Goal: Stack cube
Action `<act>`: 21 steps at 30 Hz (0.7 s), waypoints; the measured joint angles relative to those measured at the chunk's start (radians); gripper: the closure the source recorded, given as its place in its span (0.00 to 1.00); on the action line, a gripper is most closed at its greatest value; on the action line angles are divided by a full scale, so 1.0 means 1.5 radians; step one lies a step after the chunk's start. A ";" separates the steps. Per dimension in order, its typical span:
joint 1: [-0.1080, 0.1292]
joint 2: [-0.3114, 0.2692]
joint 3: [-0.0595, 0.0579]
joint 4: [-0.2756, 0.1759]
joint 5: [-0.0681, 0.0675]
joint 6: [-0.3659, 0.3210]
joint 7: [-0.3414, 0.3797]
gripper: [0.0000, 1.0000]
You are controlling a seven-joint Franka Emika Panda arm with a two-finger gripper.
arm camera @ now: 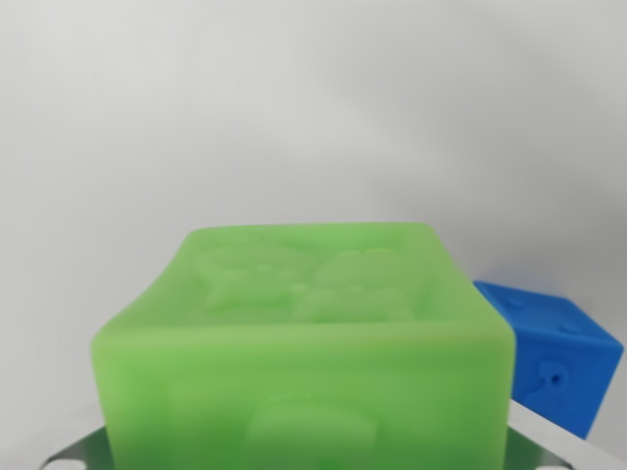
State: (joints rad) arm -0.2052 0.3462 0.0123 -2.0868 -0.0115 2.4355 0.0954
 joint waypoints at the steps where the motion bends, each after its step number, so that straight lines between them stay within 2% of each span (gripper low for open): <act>1: -0.001 0.000 0.000 0.001 0.000 0.000 0.000 1.00; 21: -0.040 0.016 -0.007 0.023 0.003 -0.006 -0.019 1.00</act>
State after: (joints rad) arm -0.2652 0.3705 0.0021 -2.0522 -0.0066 2.4266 0.0669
